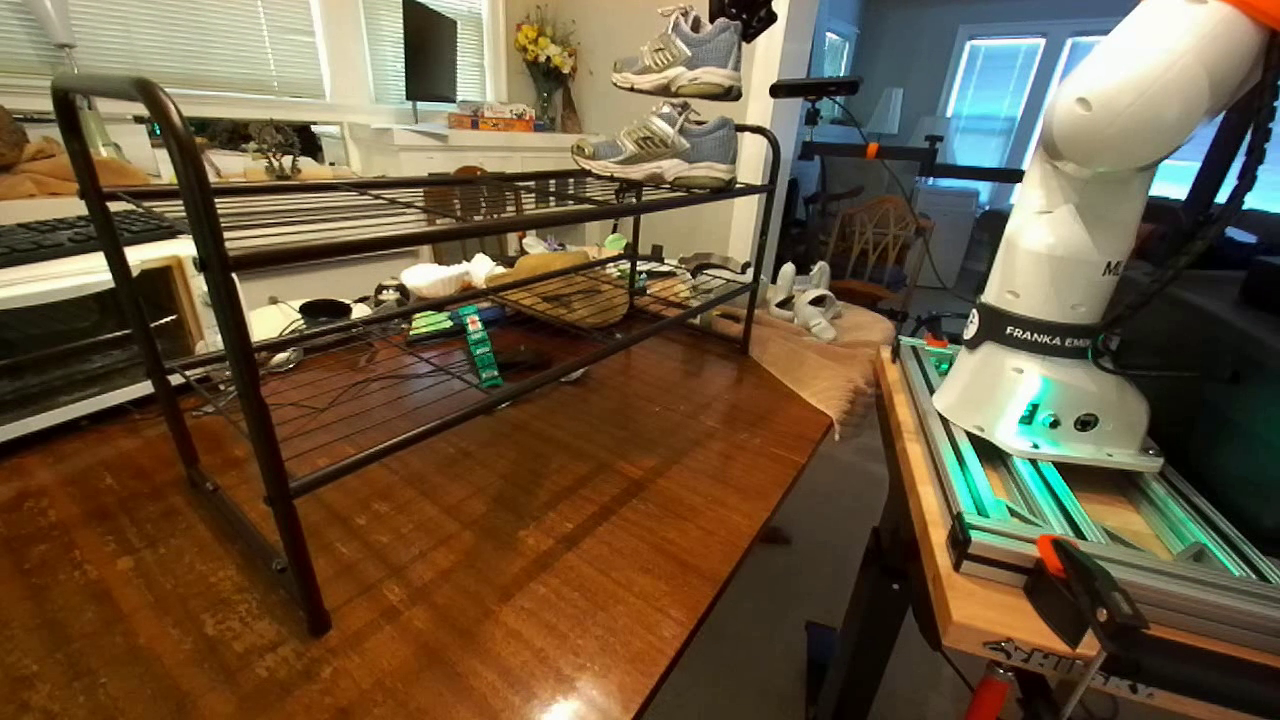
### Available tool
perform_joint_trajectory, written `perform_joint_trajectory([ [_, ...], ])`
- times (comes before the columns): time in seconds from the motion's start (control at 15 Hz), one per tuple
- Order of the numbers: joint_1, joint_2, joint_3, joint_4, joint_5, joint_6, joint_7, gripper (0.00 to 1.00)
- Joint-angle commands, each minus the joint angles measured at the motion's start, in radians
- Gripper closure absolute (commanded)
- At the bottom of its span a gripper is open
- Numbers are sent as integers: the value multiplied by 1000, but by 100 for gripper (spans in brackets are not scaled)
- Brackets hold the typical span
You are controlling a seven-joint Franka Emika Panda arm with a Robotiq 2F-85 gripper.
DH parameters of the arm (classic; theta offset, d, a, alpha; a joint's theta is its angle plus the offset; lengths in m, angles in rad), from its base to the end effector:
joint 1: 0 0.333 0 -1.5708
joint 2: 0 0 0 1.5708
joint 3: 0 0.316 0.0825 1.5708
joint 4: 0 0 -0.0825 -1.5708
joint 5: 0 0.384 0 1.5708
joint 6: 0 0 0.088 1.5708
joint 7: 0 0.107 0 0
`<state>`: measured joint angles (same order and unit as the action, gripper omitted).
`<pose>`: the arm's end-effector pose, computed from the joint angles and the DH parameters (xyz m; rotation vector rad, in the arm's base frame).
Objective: Move the shoe to the right
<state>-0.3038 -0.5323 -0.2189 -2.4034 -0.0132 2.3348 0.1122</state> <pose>0.3680 -0.2254 0.5502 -2.9013 0.9357 -0.7190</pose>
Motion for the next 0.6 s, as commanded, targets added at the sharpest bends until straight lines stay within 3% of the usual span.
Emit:
perform_joint_trajectory([
  [0.0,18,10,-16,3,-14,3,-96,97],
  [0.53,1,24,-21,-13,-83,12,-200,97],
])
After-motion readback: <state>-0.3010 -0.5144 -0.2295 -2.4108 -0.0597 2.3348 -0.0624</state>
